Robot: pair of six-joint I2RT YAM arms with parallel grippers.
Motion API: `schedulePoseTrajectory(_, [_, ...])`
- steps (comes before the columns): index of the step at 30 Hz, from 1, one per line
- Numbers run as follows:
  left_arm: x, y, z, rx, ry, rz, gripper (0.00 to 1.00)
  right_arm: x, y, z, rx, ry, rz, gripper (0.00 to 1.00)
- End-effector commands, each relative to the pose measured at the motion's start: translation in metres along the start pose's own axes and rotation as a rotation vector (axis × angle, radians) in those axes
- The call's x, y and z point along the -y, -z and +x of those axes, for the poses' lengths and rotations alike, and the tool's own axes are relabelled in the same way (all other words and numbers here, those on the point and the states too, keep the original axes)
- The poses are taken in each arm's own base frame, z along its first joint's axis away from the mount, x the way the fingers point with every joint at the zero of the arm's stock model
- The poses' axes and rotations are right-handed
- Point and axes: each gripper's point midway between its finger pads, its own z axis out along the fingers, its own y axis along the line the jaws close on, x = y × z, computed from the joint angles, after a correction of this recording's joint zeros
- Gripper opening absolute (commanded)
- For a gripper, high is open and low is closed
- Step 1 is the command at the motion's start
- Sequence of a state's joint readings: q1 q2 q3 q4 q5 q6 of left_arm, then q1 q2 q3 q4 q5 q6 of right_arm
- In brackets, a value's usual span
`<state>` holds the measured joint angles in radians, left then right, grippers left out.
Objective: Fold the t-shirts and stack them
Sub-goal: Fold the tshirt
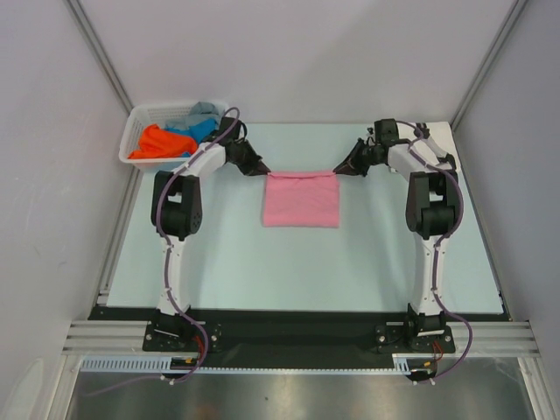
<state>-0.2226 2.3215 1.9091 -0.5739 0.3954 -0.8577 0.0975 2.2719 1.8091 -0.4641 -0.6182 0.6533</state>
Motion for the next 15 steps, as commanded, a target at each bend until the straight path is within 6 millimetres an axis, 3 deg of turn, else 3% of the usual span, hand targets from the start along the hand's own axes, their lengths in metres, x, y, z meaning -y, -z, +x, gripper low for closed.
schedulePoseTrajectory(1, [0.015,-0.001,-0.021,0.034,-0.006,0.070,0.16,-0.008,-0.001,-0.023,0.055,0.019,-0.034,0.05])
schedulePoseTrajectory(5, [0.027,0.017,-0.041,0.128,-0.084,0.046,0.34,0.000,-0.003,-0.033,0.064,0.042,-0.002,0.34])
schedulePoseTrajectory(7, [0.041,0.041,-0.053,0.200,-0.170,0.025,0.45,-0.004,0.004,-0.041,0.079,0.084,0.027,0.41])
schedulePoseTrajectory(8, [0.051,0.063,-0.062,0.267,-0.202,0.014,0.48,-0.008,0.014,-0.046,0.080,0.141,0.057,0.49])
schedulePoseTrajectory(10, [0.056,0.080,-0.062,0.296,-0.251,0.007,0.52,-0.010,0.028,-0.049,0.095,0.193,0.112,0.56])
schedulePoseTrajectory(11, [0.067,0.094,-0.059,0.305,-0.275,0.038,0.52,-0.011,0.033,-0.044,0.079,0.222,0.123,0.58])
schedulePoseTrajectory(12, [0.065,0.092,-0.052,0.286,-0.295,0.039,0.52,-0.024,0.041,-0.040,0.080,0.242,0.102,0.59])
schedulePoseTrajectory(15, [0.078,0.093,-0.028,0.221,-0.344,0.114,0.43,-0.033,0.042,-0.020,0.046,0.250,0.069,0.59])
